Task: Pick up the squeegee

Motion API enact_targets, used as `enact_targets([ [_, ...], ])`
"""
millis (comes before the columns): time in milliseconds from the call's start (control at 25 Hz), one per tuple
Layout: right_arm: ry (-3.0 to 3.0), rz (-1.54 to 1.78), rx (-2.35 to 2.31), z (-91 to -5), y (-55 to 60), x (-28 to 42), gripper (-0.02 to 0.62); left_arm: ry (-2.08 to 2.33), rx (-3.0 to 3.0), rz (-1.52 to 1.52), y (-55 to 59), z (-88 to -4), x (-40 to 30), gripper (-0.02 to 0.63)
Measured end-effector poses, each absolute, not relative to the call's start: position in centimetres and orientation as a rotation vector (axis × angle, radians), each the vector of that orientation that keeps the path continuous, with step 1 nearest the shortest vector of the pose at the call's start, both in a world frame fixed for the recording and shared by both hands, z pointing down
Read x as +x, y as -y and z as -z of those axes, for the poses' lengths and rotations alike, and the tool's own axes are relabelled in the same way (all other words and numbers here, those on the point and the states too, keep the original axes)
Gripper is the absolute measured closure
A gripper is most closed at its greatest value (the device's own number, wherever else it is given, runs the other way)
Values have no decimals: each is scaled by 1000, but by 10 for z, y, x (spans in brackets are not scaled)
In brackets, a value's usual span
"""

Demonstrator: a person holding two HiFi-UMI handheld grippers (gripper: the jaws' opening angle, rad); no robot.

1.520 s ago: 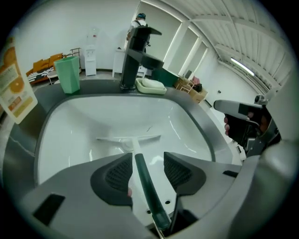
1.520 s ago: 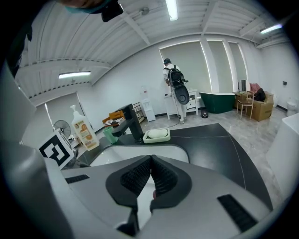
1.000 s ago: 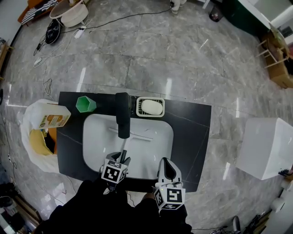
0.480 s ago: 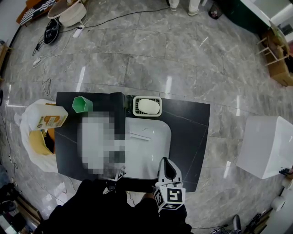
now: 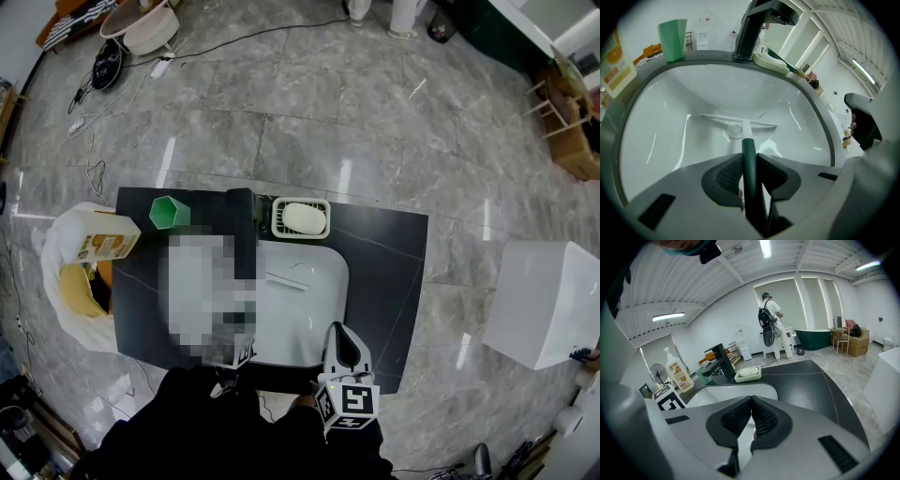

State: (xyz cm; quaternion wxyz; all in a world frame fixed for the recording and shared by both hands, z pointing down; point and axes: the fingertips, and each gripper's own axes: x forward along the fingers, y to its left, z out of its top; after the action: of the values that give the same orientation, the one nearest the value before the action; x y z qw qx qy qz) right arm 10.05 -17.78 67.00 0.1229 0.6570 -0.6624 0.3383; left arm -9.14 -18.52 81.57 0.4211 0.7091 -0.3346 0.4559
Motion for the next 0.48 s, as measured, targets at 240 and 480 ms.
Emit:
enact_targets([
  [240,1966,-951,1903,-651,179,97,580,861,1810,-1096,187,-793,-87,500],
  [480,2010,-893,1885,-628,176,90,580,902,1845,-1042,188,-765,-87,500],
])
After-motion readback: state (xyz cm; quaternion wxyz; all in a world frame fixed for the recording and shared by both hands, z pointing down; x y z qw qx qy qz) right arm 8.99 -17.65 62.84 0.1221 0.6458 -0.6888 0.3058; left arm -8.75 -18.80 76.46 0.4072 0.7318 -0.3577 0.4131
